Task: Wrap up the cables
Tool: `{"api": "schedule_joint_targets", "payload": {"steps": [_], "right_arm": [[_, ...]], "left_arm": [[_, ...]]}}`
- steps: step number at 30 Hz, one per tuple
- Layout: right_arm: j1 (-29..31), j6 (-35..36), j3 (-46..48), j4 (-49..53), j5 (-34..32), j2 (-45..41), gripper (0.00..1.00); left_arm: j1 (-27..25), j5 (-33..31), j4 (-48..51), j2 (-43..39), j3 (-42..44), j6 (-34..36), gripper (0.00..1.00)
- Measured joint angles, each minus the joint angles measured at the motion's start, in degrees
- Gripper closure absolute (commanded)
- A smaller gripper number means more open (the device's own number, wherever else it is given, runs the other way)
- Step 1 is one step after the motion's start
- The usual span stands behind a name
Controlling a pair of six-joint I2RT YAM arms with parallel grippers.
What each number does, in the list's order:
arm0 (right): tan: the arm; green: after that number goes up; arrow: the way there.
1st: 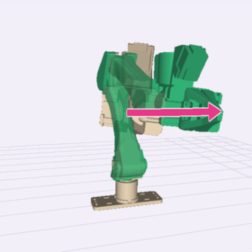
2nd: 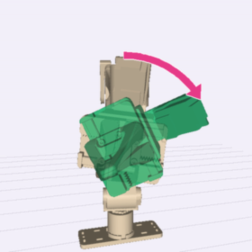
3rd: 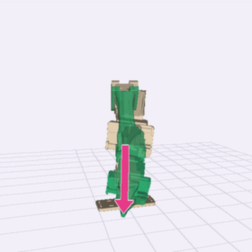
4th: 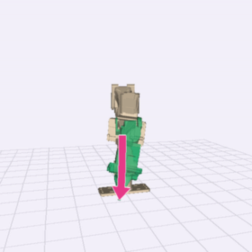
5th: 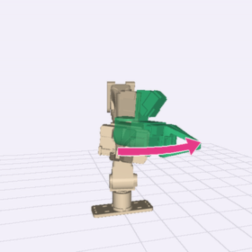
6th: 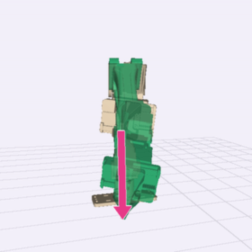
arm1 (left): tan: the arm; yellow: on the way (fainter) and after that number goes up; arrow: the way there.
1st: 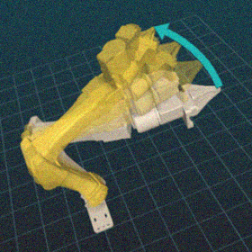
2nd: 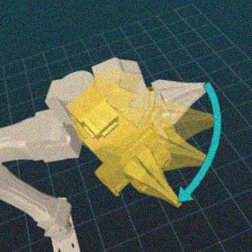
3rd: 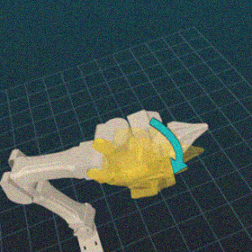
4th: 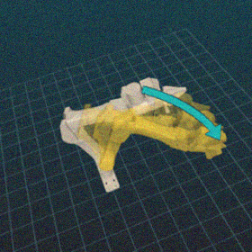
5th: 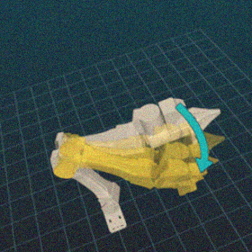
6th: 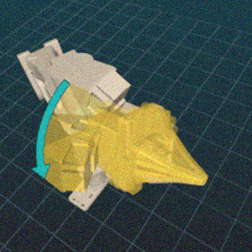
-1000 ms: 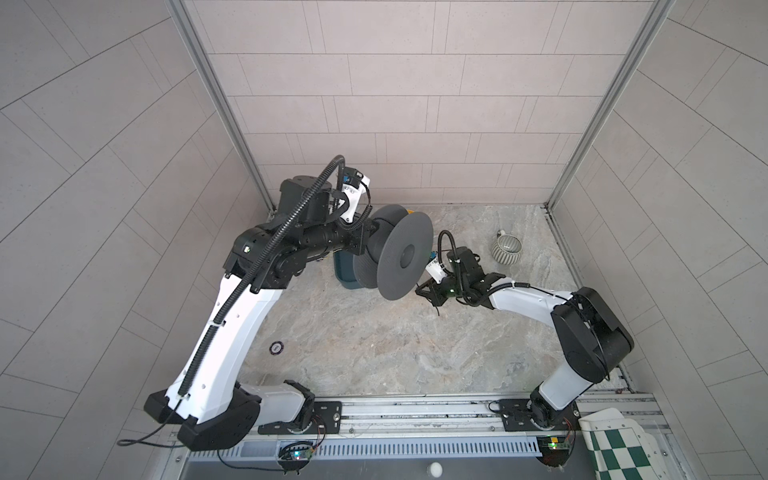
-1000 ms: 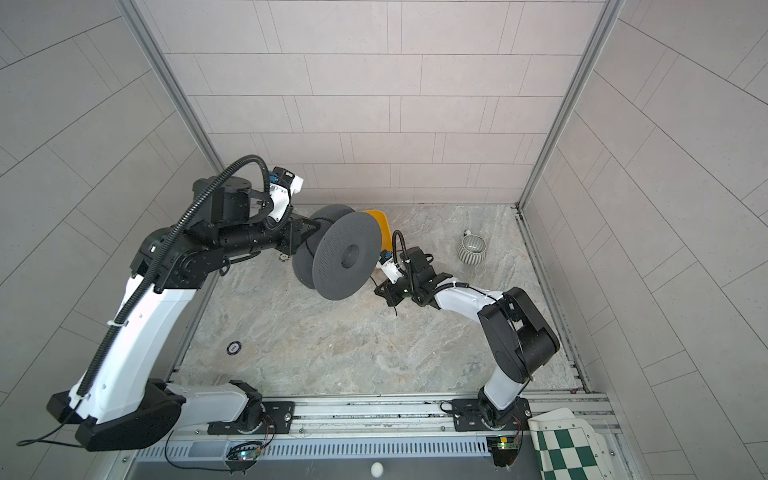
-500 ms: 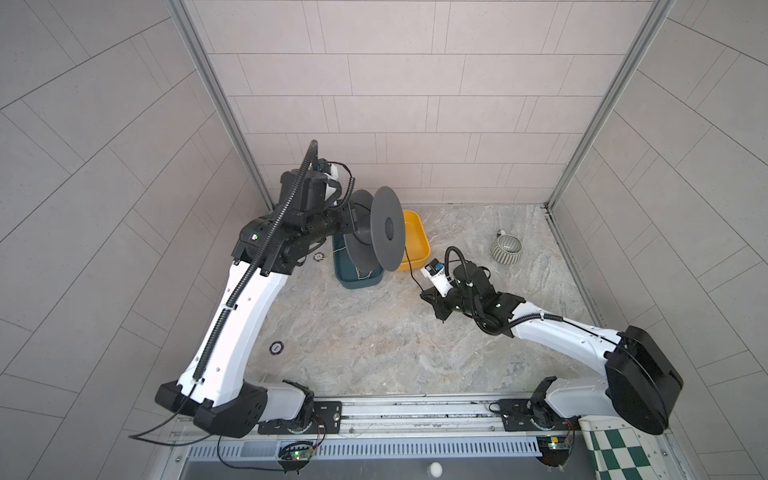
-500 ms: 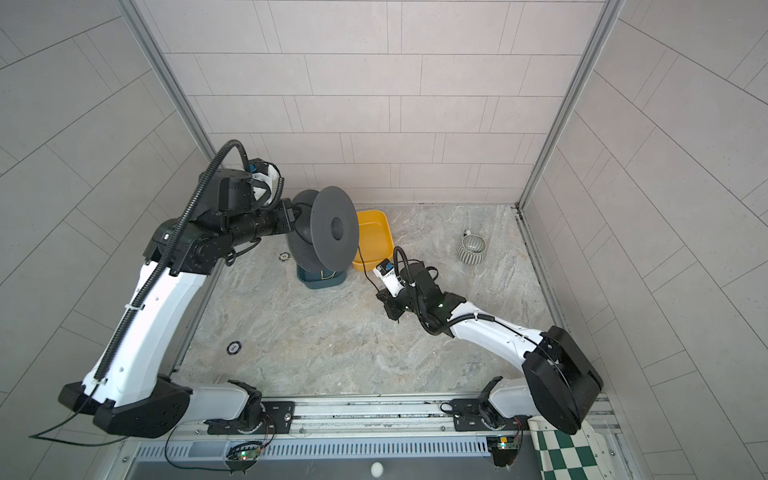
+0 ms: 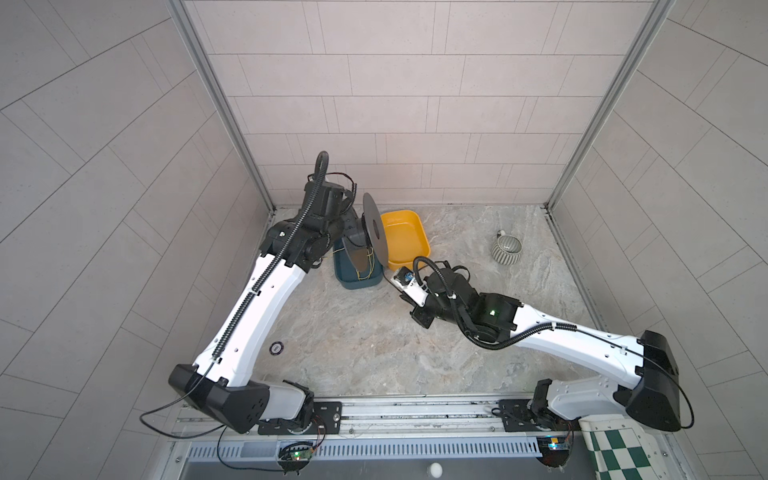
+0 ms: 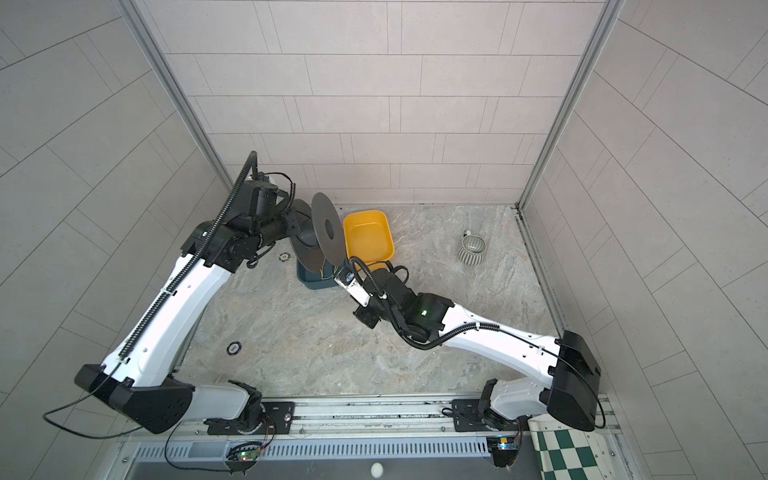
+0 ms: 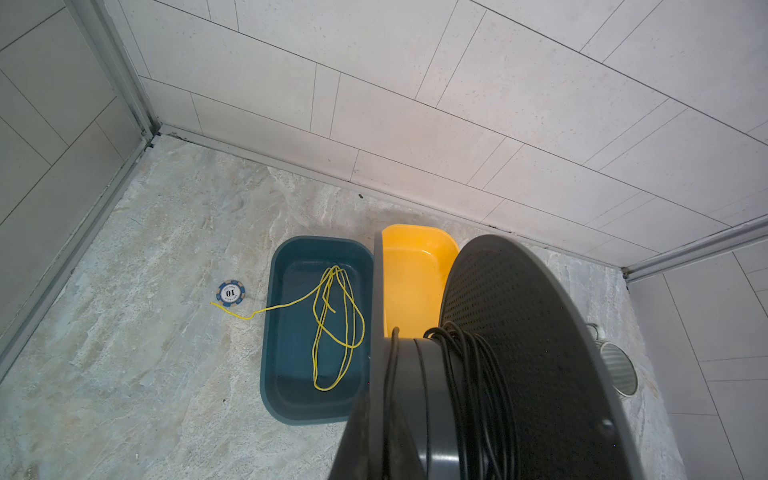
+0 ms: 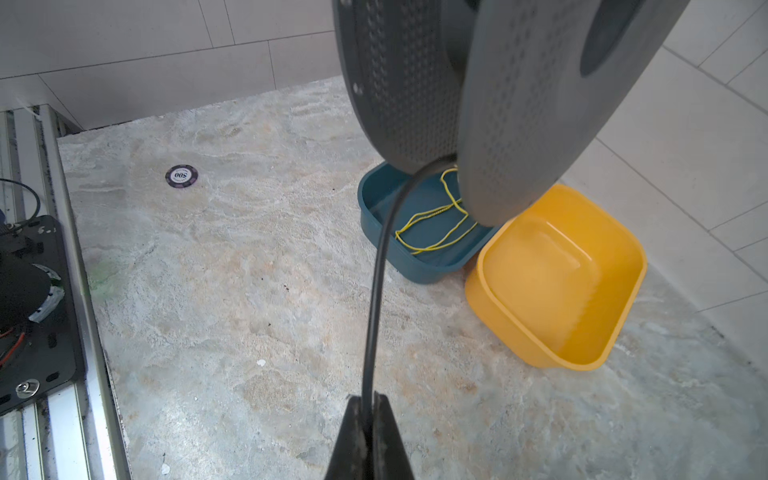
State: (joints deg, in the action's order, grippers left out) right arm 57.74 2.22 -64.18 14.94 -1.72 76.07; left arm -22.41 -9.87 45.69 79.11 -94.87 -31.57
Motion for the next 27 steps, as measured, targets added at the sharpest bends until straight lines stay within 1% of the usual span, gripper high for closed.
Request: {"api": "schedule_joint_targets", "payload": {"steps": [7,15,20,27], "right_arm": [[0.6,1.9,-9.3,4.9,-3.2,1.3,1.0],[-0.2,2.9,-20.7,8.3,-6.1,3.8,1.0],[-5.2,1.0,-28.0,12.2,-2.4,7.4,1.0],[-13.7,-2.5,-35.5,18.8,8.7,11.3,1.0]], "left_arm": [[-0.3,-0.8,-1.2,0.5,3.0,0.5,1.0],[-2.9,0.0,-0.8,1.4,3.0,6.0,1.0],[-3.5,3.7,-0.7,1.4,3.1,10.3,1.0],[-3.7,13.1,0.1,1.5,3.1,16.0,1.0]]}}
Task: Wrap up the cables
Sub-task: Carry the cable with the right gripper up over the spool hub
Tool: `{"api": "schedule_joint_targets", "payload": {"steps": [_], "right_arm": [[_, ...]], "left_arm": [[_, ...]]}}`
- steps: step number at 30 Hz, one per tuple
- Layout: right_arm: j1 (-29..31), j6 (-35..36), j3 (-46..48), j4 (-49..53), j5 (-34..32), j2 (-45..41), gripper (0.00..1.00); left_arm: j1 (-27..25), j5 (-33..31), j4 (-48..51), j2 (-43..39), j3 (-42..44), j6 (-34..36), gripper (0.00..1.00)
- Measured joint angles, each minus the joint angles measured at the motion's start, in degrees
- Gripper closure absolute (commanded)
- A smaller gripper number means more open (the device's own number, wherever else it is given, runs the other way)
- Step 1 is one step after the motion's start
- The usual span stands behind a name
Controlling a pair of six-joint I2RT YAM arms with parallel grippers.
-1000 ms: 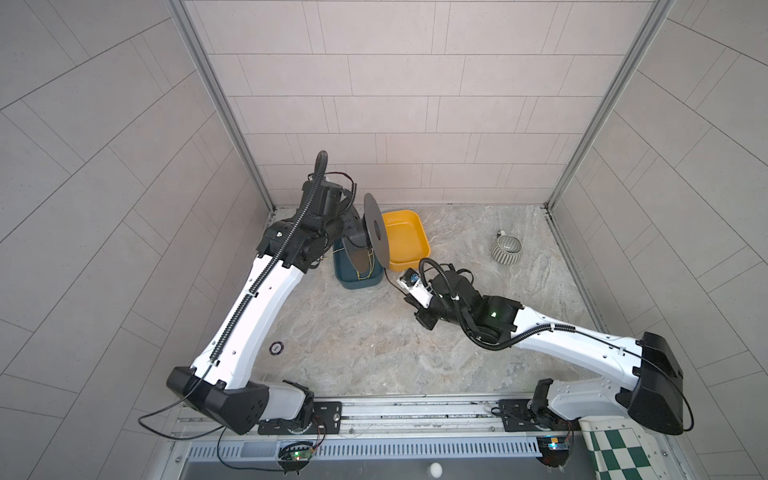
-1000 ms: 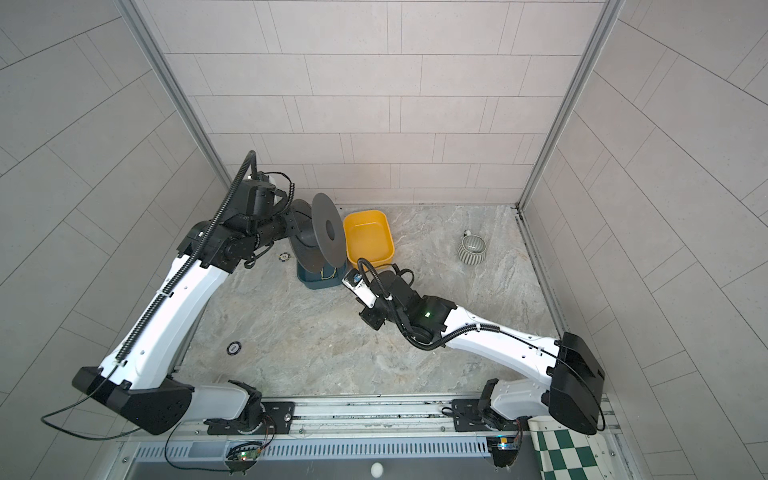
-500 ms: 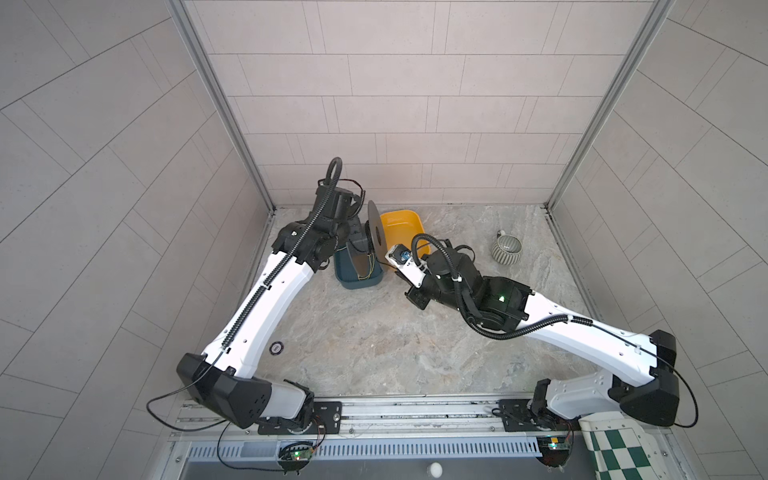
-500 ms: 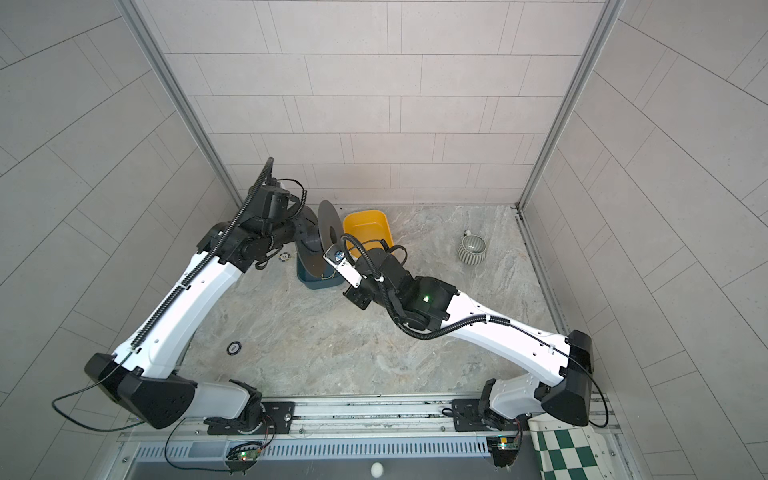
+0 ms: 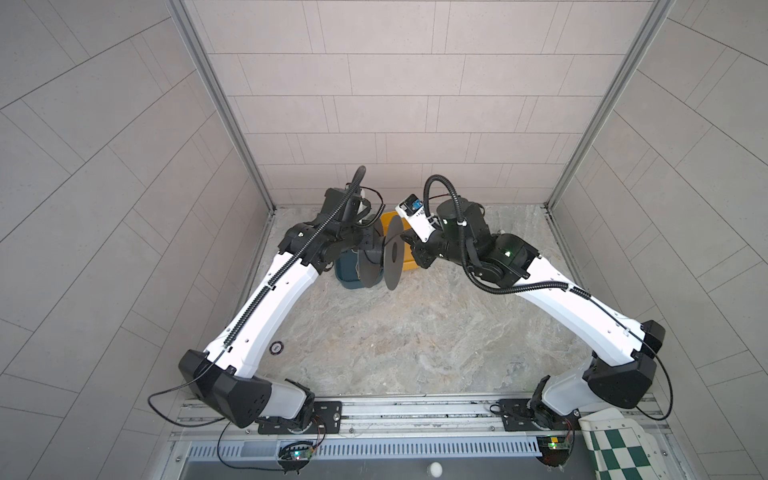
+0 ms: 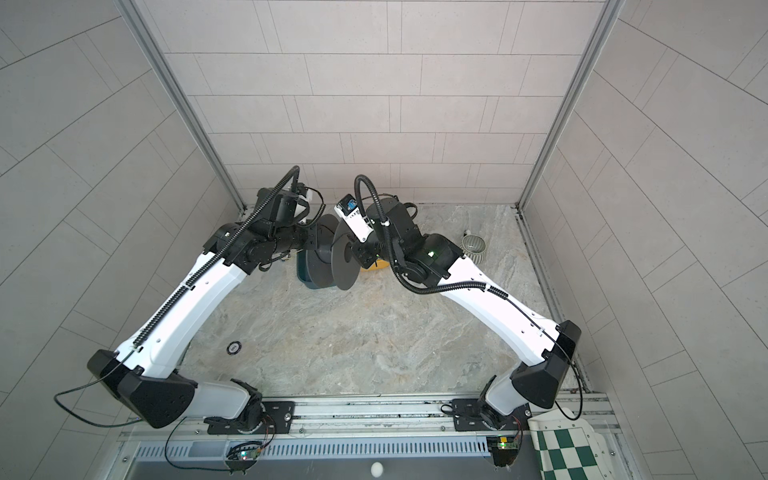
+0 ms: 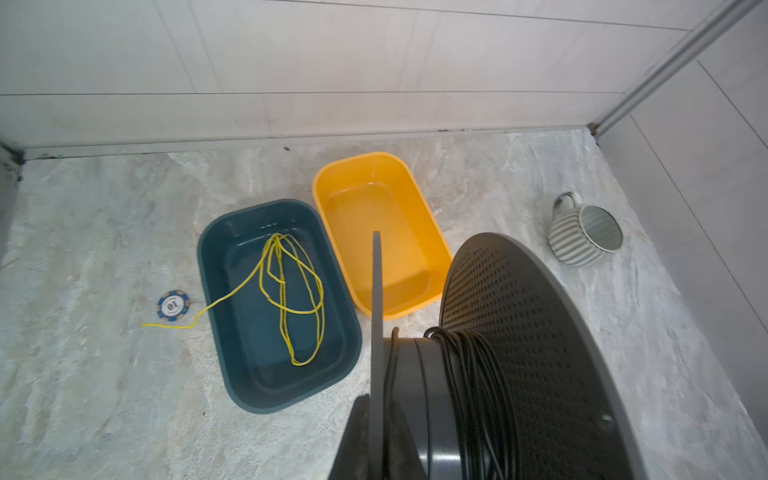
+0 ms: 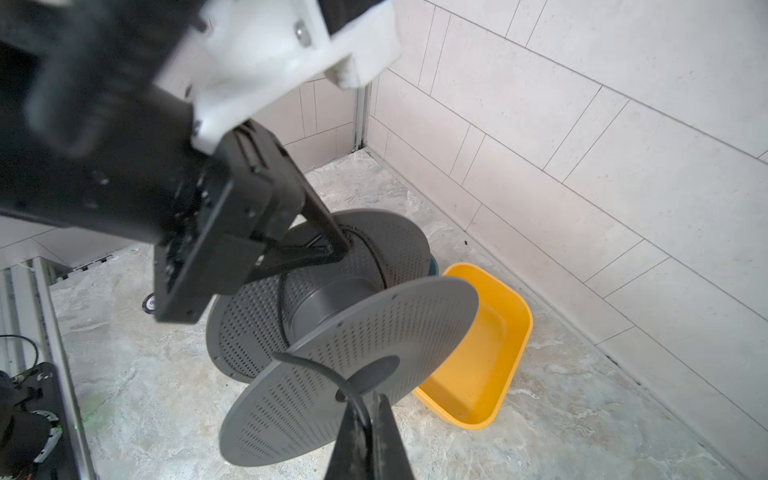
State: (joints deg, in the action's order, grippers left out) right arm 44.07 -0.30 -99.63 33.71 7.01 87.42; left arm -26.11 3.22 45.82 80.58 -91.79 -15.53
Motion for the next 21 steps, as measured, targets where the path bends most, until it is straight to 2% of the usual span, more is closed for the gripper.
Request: {"api": "schedule_joint_targets", "payload": {"steps": [7,13,21], "right_arm": [[-8.6,-4.9,-4.7,4.6,10.3,3.3,1.0],[-14.4,-7.4,-4.7,6.5,17.2,4.5,1.0],[-19.1,-7.7,5.0,-0.2,27.2,2.6,1.0]], "left_arm": [[-0.3,10.1,-0.3,0.0,-0.4,5.2,1.0],[-0.2,14.8,-0.1,0.1,-1.5,7.8,1.0],[0.2,17.2,1.7,0.7,-1.5,8.6,1.0]]}}
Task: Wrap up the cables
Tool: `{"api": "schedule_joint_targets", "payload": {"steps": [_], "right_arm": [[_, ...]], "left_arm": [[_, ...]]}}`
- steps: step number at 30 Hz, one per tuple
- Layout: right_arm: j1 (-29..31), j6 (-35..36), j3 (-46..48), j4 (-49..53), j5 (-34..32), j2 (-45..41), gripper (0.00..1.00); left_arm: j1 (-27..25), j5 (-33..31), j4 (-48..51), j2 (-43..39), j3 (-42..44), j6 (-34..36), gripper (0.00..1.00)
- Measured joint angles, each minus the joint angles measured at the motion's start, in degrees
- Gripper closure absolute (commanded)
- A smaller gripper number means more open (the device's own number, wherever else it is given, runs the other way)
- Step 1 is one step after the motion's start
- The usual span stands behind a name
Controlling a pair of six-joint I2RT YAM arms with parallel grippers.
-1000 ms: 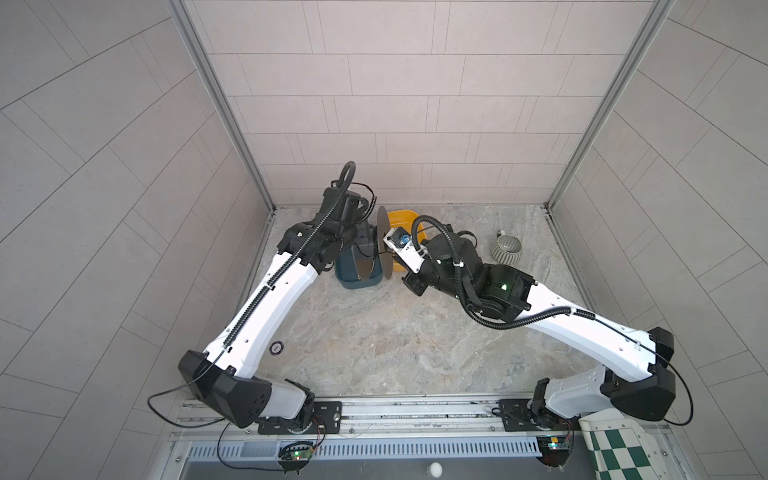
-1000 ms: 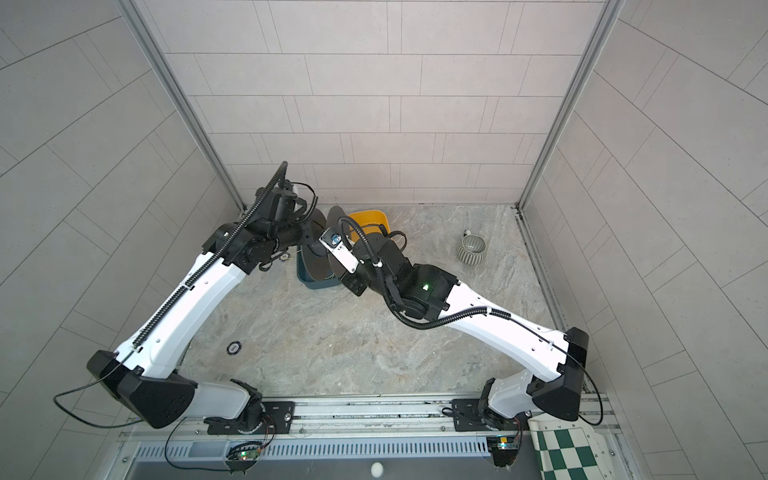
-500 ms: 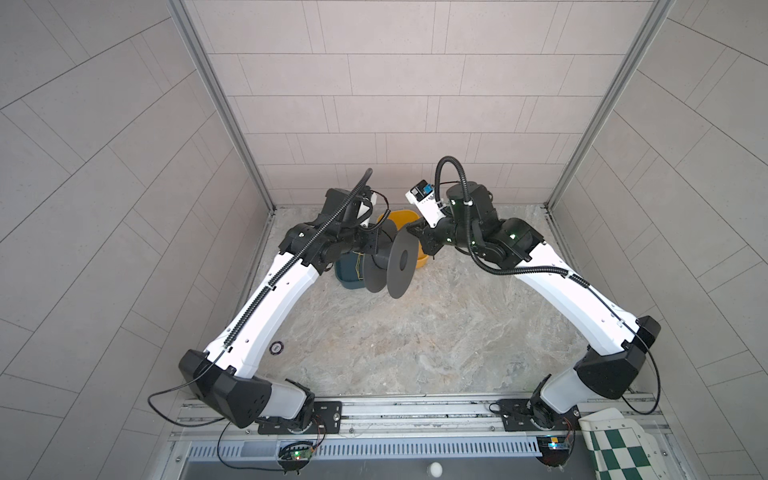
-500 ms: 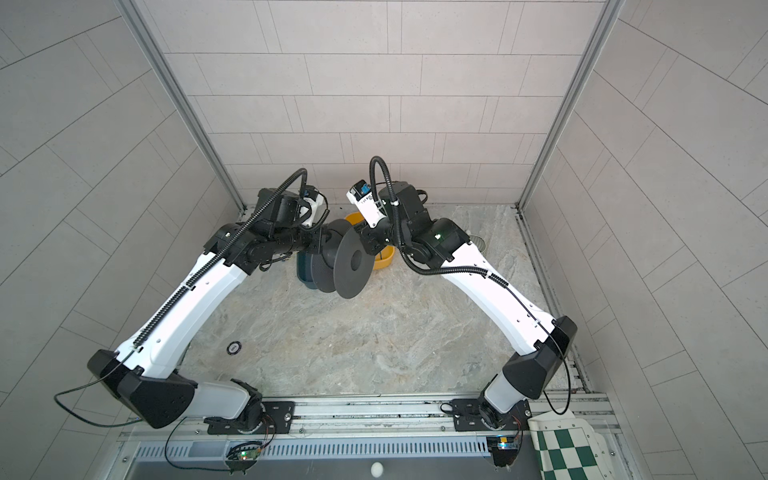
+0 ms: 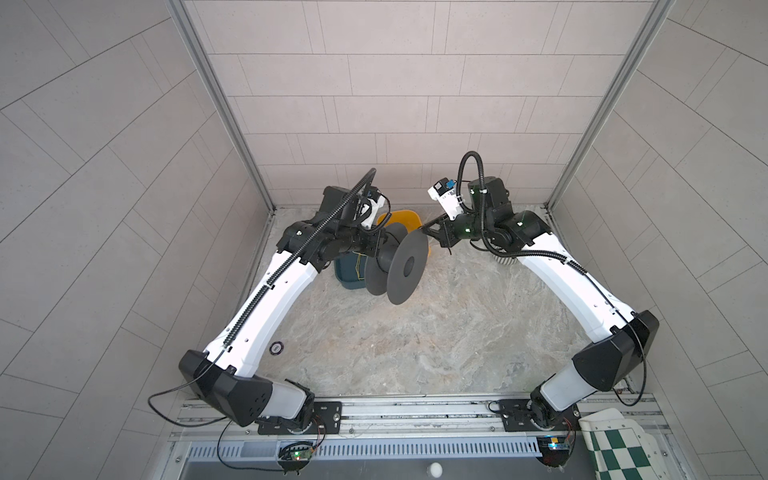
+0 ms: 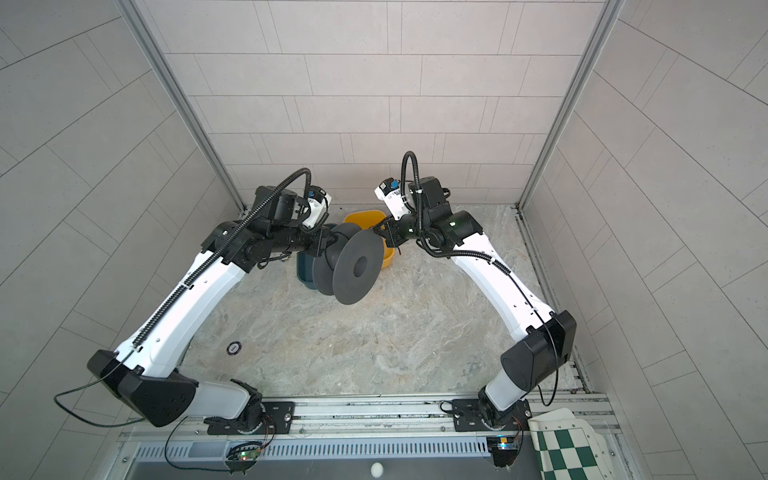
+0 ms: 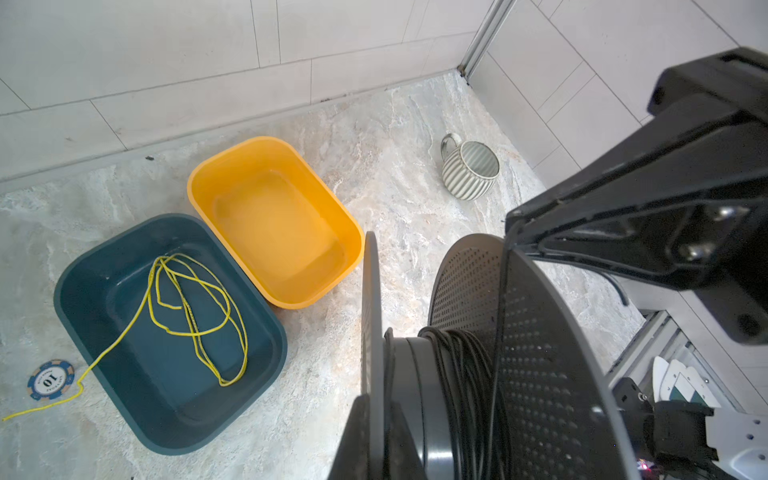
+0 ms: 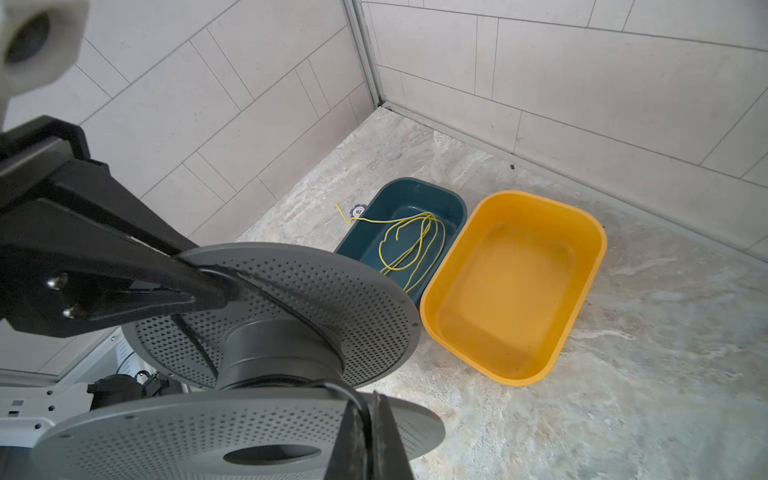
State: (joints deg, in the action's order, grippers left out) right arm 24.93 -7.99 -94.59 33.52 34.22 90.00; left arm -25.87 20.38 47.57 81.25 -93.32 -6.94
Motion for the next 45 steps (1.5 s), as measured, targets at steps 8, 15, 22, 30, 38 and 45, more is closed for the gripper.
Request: {"api": "schedule_joint_targets", "payload": {"steps": [8,15,22,30,38,45], "right_arm": [[-4.9,0.0,8.5,-6.7,8.9,-2.5,0.99],[-6.8,0.2,12.9,-11.7,12.2,-3.0,0.98],[-7.2,0.3,17.4,-18.4,13.4,-4.6,0.98],[-7.3,3.3,18.8,-19.7,10.1,-8.3,0.97],[-7.3,10.6,21.9,-18.7,5.8,-12.7,0.98],[-7.3,14.0,24.9,-18.3,4.0,-14.6,0.99]], "left_arm": [[0.0,2.8,0.7,1.6,-0.8,1.0,1.0],[0.2,4.5,0.8,1.6,-1.0,1.9,1.0],[0.7,6.2,0.9,1.7,-1.0,2.5,1.0],[0.8,8.2,-1.3,1.7,-1.0,4.3,1.0],[0.7,12.0,-2.8,3.1,-1.0,9.0,1.0],[0.6,17.5,-1.7,5.5,-2.1,12.7,1.0]]}}
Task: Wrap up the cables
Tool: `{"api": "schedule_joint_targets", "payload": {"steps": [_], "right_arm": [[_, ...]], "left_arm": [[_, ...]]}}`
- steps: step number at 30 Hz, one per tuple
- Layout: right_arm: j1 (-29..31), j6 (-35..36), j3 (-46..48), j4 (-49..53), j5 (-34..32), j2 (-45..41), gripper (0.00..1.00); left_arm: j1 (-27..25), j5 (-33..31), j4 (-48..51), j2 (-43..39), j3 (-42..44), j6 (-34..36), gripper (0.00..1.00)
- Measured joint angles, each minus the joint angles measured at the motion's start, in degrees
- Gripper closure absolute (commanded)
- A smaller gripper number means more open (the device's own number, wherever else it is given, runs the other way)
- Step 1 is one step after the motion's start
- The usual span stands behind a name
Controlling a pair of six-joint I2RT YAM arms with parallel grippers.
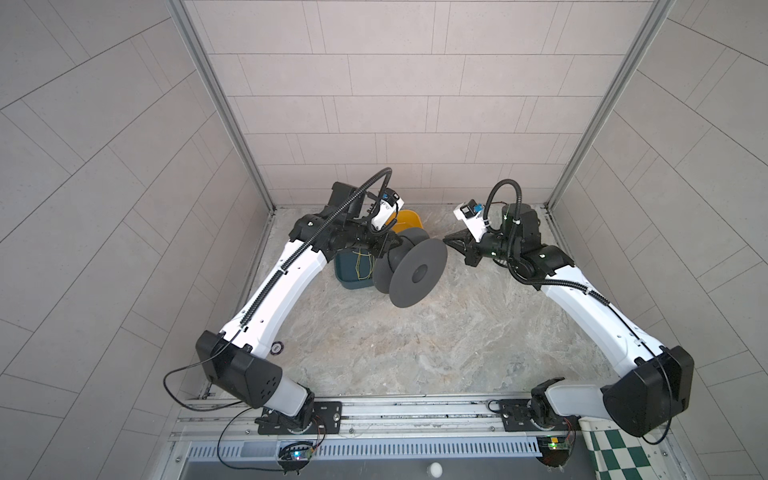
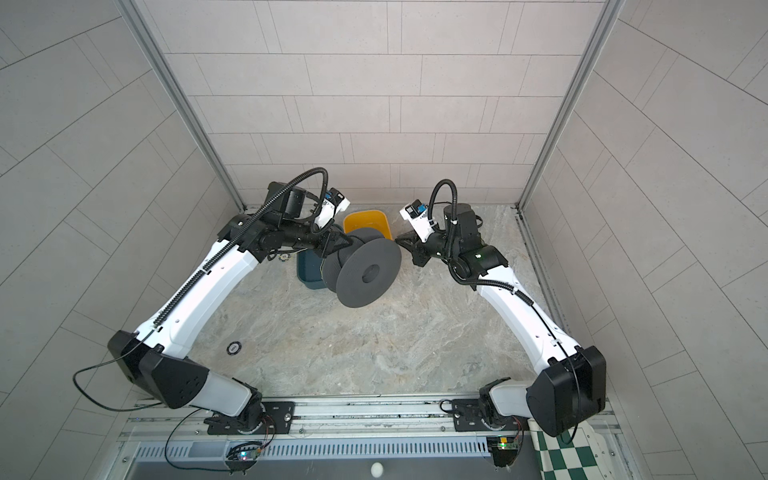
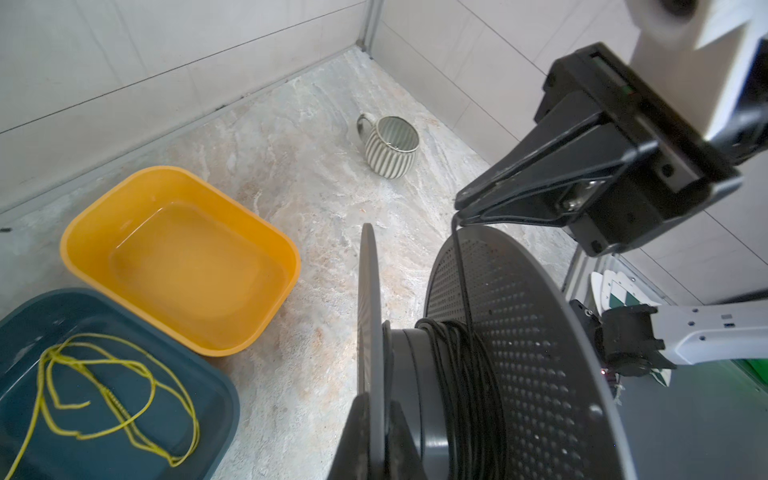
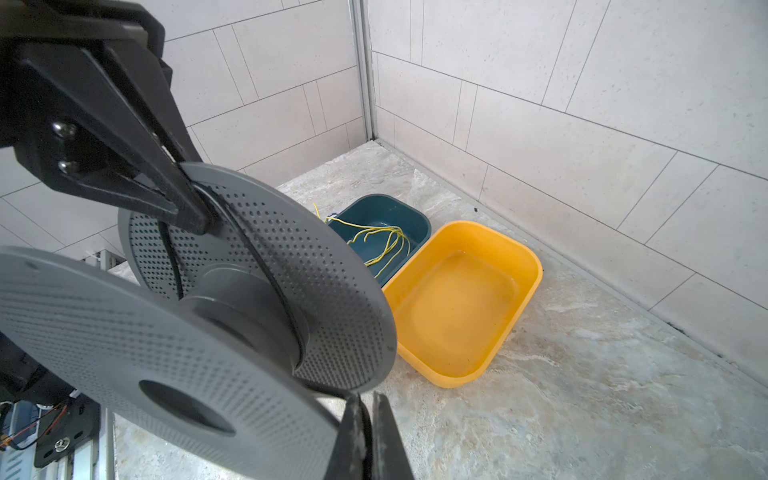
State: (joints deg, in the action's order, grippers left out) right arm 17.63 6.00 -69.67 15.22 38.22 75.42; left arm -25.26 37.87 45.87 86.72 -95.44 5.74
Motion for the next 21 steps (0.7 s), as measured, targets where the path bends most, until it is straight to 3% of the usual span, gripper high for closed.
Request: {"api": "schedule_joint_targets", "payload": {"steps": [11,21], "right_arm": [[-0.5,-1.4,0.2,-0.5,5.3,1.3,1.0],[-4.2,-16.9,4.4,-12.7,15.2,3.4,0.95]], "left_arm": [[0.9,5.6,1.2,0.2,-1.0,-0.1,1.0],[4.0,9.7,-3.7,0.2,1.6,-10.4,1.0]]}}
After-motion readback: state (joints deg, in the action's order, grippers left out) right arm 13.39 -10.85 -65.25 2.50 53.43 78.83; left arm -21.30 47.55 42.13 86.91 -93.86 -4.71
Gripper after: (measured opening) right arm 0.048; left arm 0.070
